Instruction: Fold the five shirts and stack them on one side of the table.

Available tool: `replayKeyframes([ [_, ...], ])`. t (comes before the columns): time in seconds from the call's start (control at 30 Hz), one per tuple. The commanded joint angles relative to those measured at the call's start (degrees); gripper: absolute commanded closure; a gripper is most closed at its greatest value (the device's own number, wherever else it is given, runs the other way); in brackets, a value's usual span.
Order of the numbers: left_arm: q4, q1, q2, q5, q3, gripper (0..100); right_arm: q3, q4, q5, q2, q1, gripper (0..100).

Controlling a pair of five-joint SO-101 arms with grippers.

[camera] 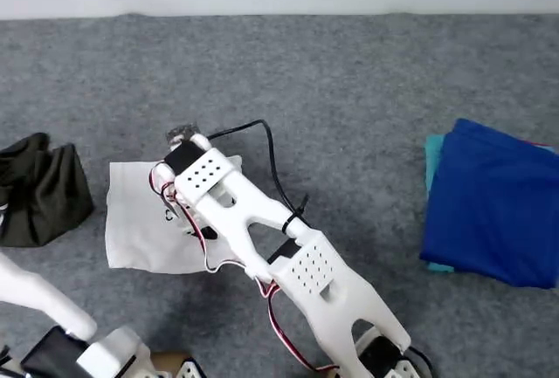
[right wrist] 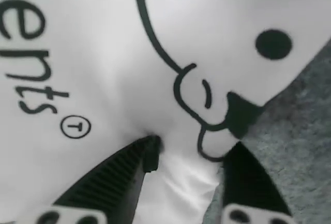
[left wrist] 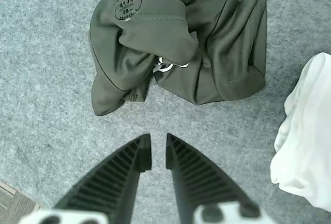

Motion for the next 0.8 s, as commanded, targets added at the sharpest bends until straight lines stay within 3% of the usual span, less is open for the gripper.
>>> replayKeyframes([
  [0.0,1.0,0.1,-2.1,0.1,-0.1,94,-0.6,0.2,4.8,1.6,2.2,96.6],
  [0.2,1.0,0.2,-2.1,0.1,-0.1,94,-0.9,3.0,7.3,0.9,5.9,98.9],
  [0.4,1.0,0.4,-2.1,0.1,-0.1,94,3.0,4.6,15.7,-4.4,13.6,98.9],
  [0.6,0.8,0.4,-2.1,0.1,-0.1,94,12.9,4.6,32.2,-15.1,21.6,98.9],
  [0.77,0.2,0.5,-2.1,-0.8,-0.1,94,16.2,4.5,50.4,-18.2,33.4,98.9],
])
